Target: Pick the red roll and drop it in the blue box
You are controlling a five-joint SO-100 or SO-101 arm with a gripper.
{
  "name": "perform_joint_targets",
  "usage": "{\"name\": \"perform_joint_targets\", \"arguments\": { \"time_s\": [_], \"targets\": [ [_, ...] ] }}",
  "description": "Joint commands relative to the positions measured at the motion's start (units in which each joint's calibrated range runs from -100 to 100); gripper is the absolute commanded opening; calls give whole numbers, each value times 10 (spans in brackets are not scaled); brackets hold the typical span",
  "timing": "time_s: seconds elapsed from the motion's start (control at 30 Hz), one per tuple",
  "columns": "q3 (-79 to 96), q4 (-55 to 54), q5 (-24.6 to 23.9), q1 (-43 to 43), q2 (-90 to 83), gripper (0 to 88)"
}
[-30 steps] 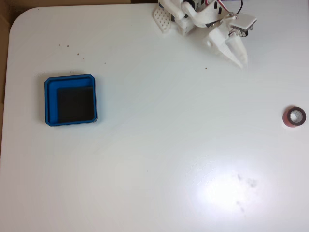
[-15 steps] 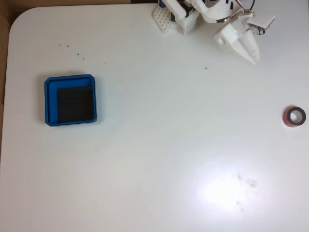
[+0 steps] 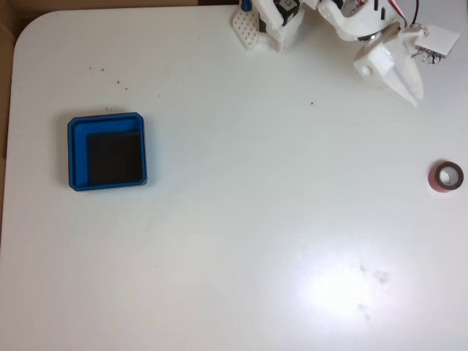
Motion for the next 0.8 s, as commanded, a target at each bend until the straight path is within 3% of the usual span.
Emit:
{"name": "perform_joint_targets", "arguments": {
  "time_s": [0.0, 0.77],
  "targets": [
    [-86, -13, -2, -5, 46, 11],
    [-495, -6, -1, -51, 429, 11]
  ]
}}
